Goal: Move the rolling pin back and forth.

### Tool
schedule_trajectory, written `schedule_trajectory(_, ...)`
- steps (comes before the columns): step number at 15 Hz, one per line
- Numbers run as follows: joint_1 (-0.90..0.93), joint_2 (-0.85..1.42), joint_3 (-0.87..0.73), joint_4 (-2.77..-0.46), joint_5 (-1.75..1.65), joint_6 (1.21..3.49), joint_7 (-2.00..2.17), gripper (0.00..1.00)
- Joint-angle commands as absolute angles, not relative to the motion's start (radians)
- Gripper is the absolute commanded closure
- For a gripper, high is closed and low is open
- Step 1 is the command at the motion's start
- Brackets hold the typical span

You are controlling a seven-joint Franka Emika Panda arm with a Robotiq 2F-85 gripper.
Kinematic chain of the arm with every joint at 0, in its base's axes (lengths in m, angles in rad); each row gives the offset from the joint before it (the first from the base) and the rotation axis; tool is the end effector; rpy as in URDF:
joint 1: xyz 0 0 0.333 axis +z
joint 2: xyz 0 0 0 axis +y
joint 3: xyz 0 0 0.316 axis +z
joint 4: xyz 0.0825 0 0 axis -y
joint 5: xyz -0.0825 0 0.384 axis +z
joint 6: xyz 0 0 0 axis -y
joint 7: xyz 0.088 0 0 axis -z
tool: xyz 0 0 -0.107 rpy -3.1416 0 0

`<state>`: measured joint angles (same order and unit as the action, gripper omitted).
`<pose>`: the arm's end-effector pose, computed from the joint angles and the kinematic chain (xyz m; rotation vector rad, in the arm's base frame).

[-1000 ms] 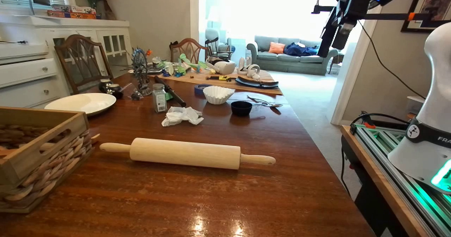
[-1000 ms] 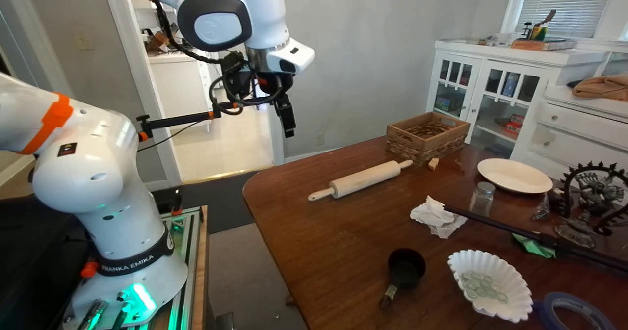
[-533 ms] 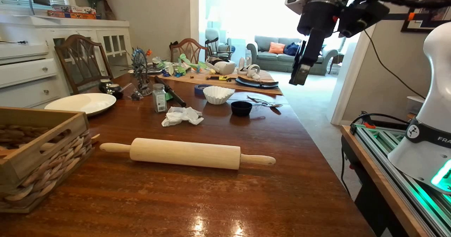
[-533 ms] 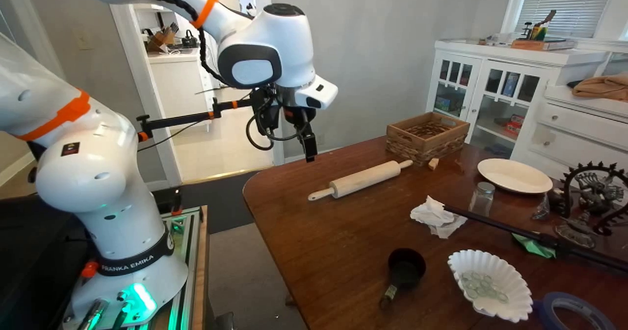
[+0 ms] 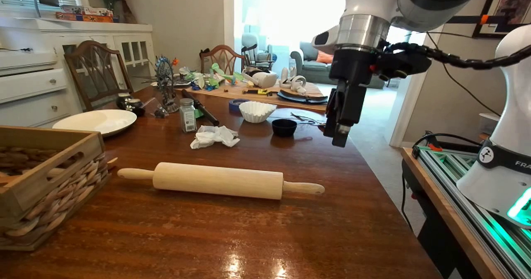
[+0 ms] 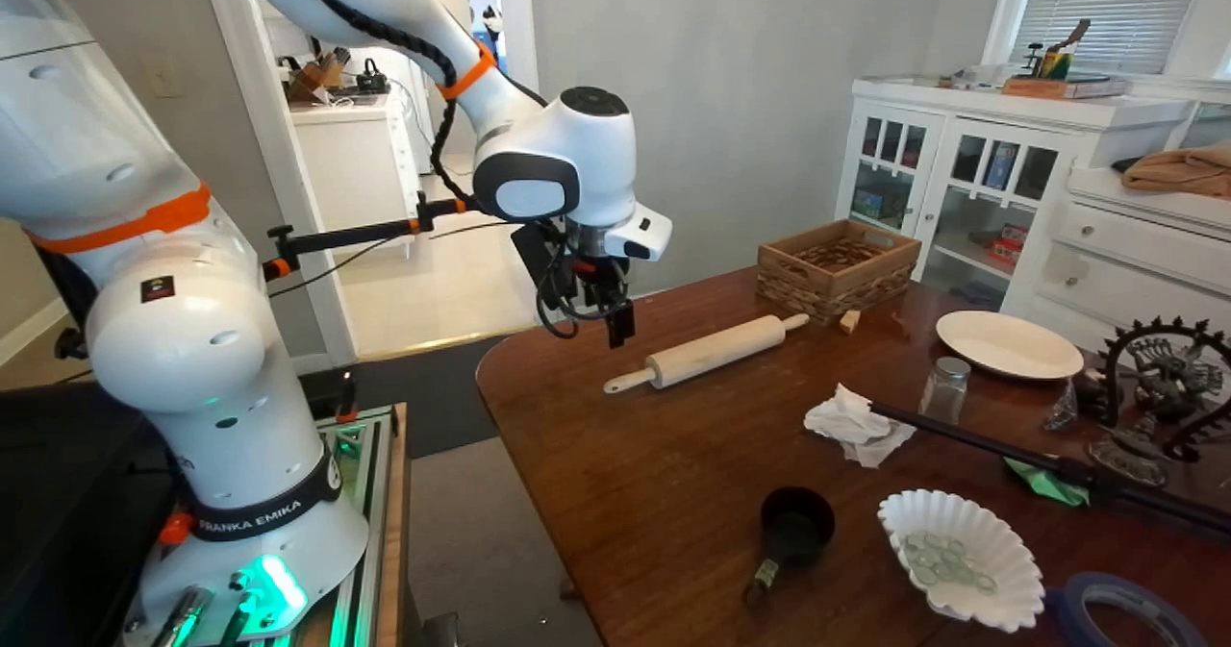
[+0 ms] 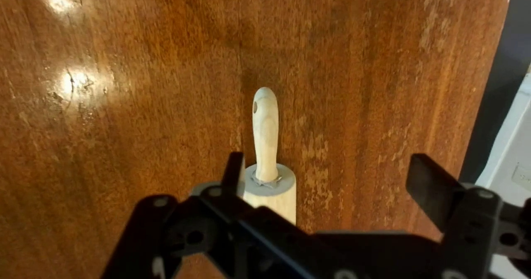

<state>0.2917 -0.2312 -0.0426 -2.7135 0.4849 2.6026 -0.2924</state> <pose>0.3963 0.0916 0.3092 -2.8509 -0.1972 -0.1741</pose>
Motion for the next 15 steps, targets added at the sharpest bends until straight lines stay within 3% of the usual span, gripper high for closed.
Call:
schedule_trajectory(1,0.29,-0.085,-0.004,-2.648,0.496,2.632,-0.37,0.0)
schedule_trajectory(9,0.219,0.103,0.101,-2.601,0.444,2.836,-0.293,0.0)
schedule_trajectory(15,0.173,0.104,0.127,-2.603,0.403,2.799,-0.212,0.0)
